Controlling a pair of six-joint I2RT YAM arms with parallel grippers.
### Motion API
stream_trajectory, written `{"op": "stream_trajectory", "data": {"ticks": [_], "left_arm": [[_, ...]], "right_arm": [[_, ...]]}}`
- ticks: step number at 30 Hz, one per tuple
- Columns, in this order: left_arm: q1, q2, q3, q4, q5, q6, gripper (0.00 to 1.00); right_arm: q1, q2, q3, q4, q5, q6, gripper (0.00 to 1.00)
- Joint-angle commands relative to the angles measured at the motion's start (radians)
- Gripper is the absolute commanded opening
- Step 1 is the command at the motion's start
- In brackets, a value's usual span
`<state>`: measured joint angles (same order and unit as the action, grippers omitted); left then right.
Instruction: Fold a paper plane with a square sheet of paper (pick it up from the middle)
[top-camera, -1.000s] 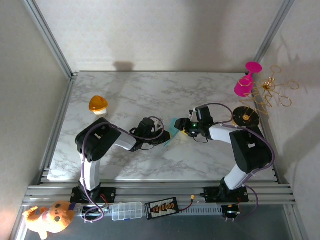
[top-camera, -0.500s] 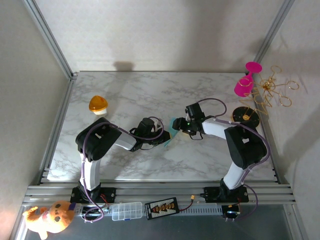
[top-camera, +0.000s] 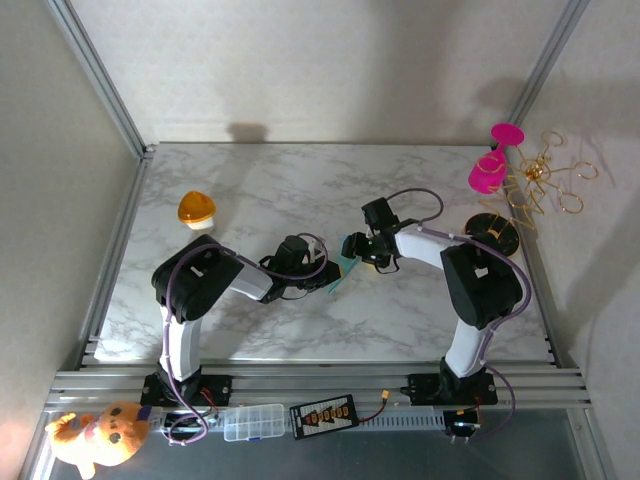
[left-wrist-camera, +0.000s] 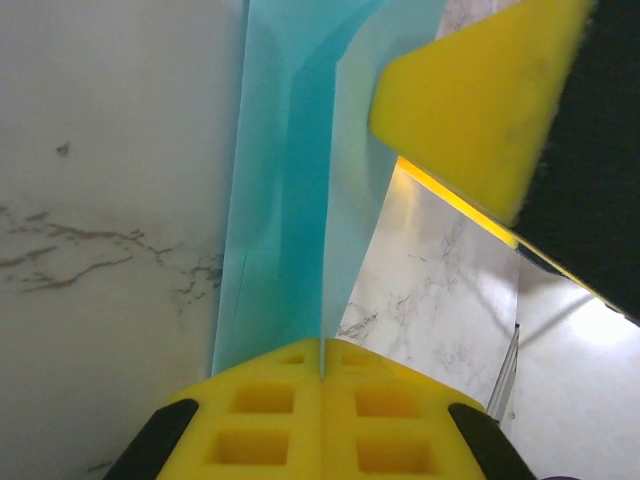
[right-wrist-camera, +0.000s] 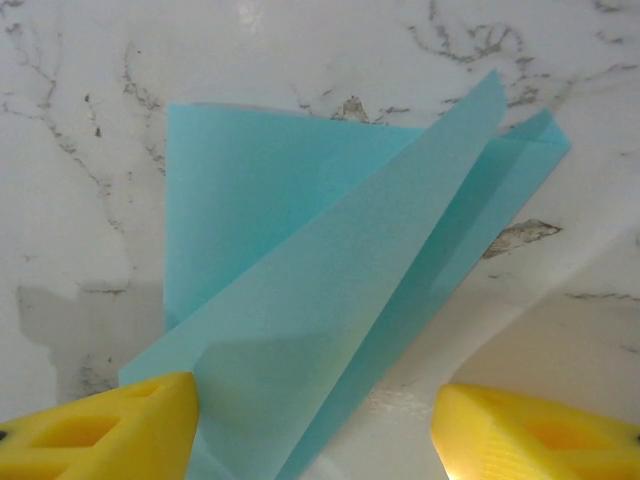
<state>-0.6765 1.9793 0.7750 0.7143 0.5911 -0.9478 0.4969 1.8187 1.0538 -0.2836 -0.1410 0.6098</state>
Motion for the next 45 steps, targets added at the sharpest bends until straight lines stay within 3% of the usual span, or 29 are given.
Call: {"op": "stream_trajectory", "data": {"ticks": [1,11,24,38,45], "left_arm": [[0.011,0.013,-0.006,-0.001,0.007,-0.007,0.06],[0.012,-0.026,-0.029,-0.027,-0.013,0.005,0.19],[0.012,-0.087,-0.054,-0.067,-0.032,0.043,0.25],[0.029,-0.117,-0.083,0.043,-0.082,-0.144,0.3],[0.032,-0.138,-0.067,-0.056,-0.125,-0.119,0.34]], "right_arm": [[0.017,0.108,0.002,-0.035,0.097,-0.008,0.66],[0.025,0.151,0.023,-0.082,0.148,0.019,0.65],[0.027,0.165,0.025,-0.087,0.155,0.02,0.64],[0.029,0.154,0.007,-0.066,0.143,-0.018,0.63],[0.031,0.16,0.009,-0.064,0.141,-0.024,0.63]]}}
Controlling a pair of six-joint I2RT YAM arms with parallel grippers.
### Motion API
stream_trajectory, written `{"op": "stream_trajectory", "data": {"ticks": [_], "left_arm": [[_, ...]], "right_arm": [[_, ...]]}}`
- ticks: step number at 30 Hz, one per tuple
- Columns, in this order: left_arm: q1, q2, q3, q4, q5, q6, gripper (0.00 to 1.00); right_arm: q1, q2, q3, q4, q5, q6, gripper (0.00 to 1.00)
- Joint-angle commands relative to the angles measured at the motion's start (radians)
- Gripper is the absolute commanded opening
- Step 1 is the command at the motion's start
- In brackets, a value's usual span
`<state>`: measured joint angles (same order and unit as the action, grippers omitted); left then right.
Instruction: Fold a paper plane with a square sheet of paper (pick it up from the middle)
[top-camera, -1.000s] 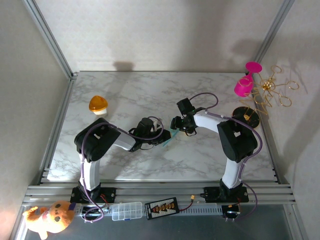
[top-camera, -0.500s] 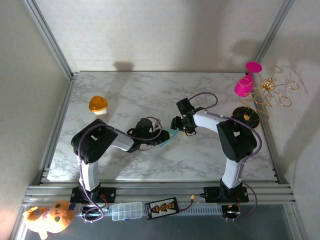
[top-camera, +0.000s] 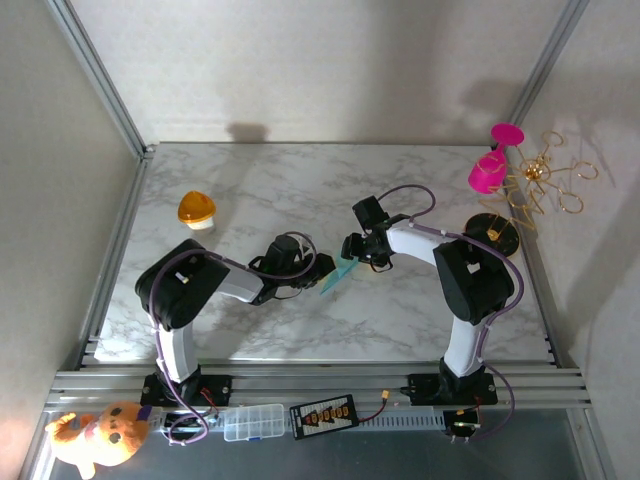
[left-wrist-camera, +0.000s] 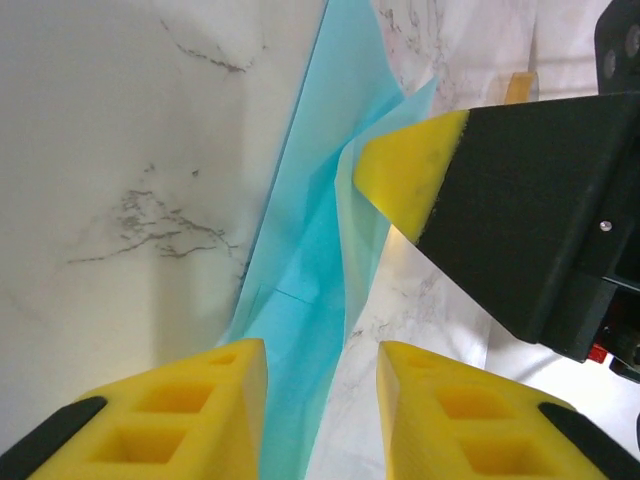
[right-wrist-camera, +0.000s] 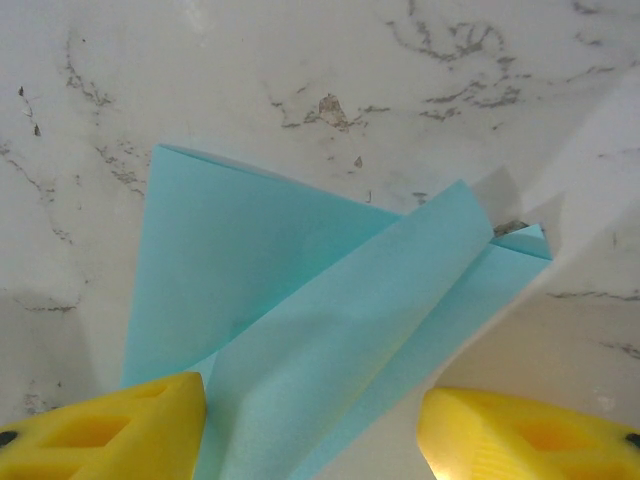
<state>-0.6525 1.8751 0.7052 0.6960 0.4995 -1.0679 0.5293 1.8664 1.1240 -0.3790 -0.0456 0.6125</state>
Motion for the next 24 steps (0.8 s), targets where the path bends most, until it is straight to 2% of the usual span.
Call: {"op": "stream_trajectory", "data": {"ticks": [1,12,15,24], "left_arm": [[0.008,-0.039,0.001,-0.047,-0.03,0.013,0.34],[-0.02,-0.11,0.006,-0.143,-0.006,0.212,0.34],[-0.031,-0.097,0.041,-0.236,-0.018,0.264,0.32],[-0.054,-0.063,0.085,-0.295,-0.015,0.305,0.29]], "right_arm": [[0.0,0.112,-0.06,0.03,0.046,-0.026,0.63],[0.0,0.12,-0.049,0.023,0.043,-0.025,0.63],[0.0,0.125,-0.047,0.02,0.043,-0.025,0.62],[0.0,0.131,-0.038,0.016,0.039,-0.026,0.62]]}}
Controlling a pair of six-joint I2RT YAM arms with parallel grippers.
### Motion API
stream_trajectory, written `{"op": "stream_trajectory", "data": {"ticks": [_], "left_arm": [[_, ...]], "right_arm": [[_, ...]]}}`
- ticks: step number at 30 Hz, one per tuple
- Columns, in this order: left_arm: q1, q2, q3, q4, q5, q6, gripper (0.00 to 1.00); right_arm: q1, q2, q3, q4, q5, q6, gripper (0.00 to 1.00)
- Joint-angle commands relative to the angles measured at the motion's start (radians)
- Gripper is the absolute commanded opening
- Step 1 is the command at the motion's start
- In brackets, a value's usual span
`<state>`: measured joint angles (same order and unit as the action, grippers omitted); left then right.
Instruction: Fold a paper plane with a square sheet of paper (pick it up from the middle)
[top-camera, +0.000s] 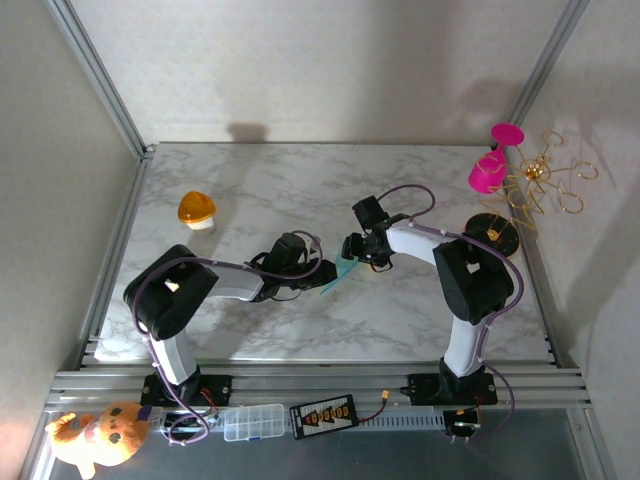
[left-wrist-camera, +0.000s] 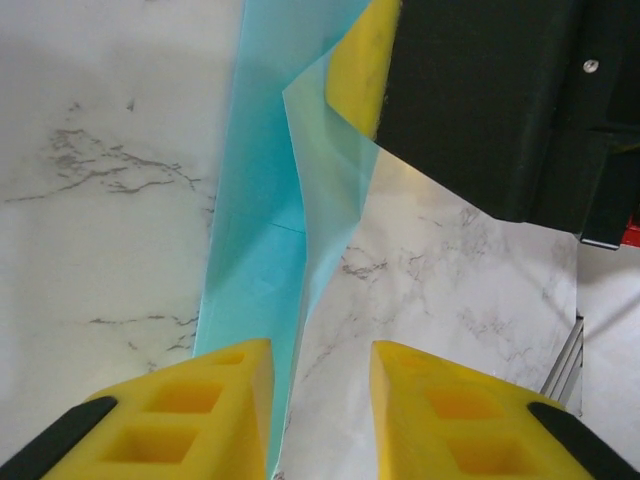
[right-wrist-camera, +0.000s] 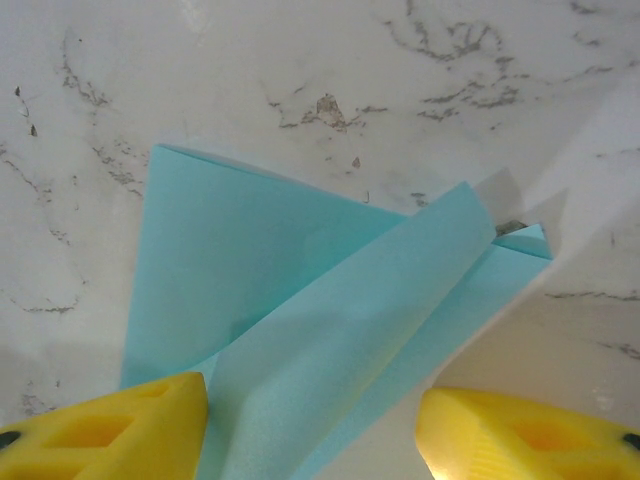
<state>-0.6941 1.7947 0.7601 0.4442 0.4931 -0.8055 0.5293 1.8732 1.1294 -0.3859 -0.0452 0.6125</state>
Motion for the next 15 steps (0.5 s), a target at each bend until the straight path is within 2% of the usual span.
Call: {"op": "stream_trajectory", "data": {"ticks": [1,10,15], "left_arm": [[-0.014,0.021,0.033,-0.043,-0.008,0.044,0.29],[-0.021,0.046,0.049,-0.075,-0.025,0.081,0.27],[-0.022,0.057,0.048,-0.085,-0.031,0.098,0.21]], "right_arm": [[0.001,0.124,-0.044,0.023,0.038,-0.026,0.62],[0.002,0.127,-0.043,0.024,0.035,-0.025,0.62],[0.002,0.127,-0.043,0.022,0.035,-0.023,0.61]]}}
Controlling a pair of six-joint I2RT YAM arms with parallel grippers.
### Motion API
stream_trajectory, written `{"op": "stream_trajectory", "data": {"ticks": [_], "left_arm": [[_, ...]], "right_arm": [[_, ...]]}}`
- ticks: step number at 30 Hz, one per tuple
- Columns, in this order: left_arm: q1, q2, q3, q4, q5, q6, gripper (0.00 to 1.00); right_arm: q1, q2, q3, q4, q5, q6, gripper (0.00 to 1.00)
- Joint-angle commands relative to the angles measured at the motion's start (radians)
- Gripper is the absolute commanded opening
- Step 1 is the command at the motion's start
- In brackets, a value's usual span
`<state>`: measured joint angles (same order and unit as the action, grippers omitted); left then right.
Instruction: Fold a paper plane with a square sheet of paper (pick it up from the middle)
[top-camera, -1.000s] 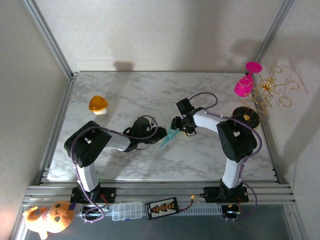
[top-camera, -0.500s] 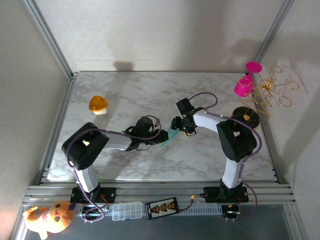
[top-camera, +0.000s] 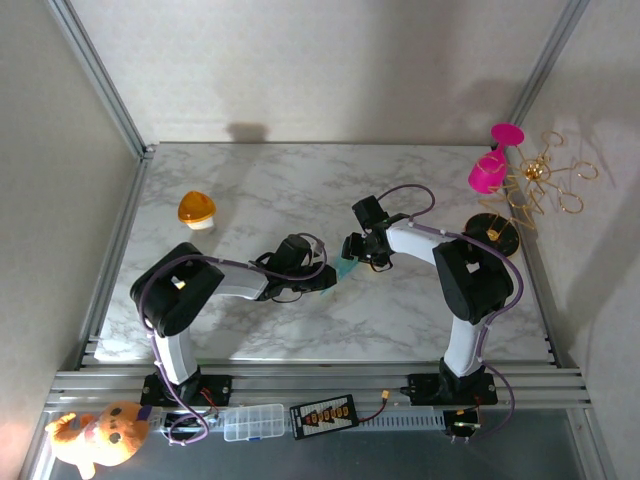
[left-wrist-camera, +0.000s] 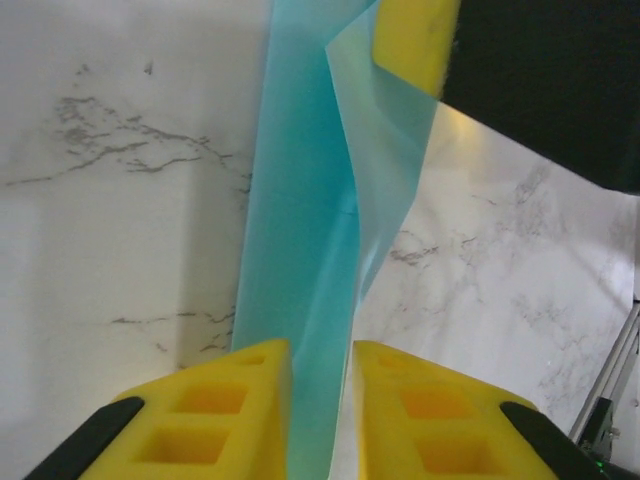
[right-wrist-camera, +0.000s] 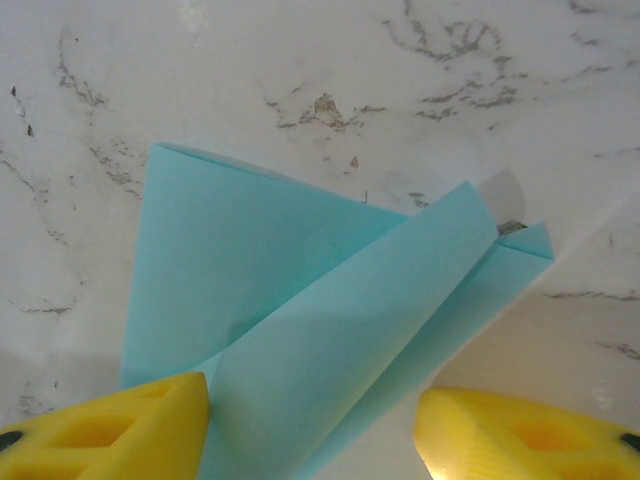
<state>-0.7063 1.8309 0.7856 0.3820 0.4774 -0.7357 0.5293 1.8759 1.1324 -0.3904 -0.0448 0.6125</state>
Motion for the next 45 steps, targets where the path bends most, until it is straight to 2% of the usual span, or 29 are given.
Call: {"op": "stream_trajectory", "data": {"ticks": [1,15,29,33,39,45], "left_arm": [[-0.01,0.022,0.023,-0.025,-0.016,0.03,0.21],[-0.007,0.043,0.015,-0.016,-0.02,-0.009,0.16],[0.023,0.075,-0.017,0.012,0.008,-0.111,0.13],[0.027,0.084,-0.019,0.006,0.007,-0.122,0.13],[0.033,0.087,-0.028,0.009,0.014,-0.136,0.12],[0.043,0.094,-0.048,0.037,0.029,-0.17,0.11]], "right_arm": [[0.002,0.124,-0.046,0.026,0.034,-0.023,0.61],[0.002,0.129,-0.053,0.022,0.036,-0.02,0.6],[0.002,0.128,-0.051,0.023,0.035,-0.013,0.6],[0.002,0.112,-0.049,0.036,0.014,-0.013,0.63],[-0.001,0.05,-0.087,0.122,-0.062,-0.046,0.73],[-0.017,-0.023,-0.194,0.222,-0.14,-0.148,0.75]]}}
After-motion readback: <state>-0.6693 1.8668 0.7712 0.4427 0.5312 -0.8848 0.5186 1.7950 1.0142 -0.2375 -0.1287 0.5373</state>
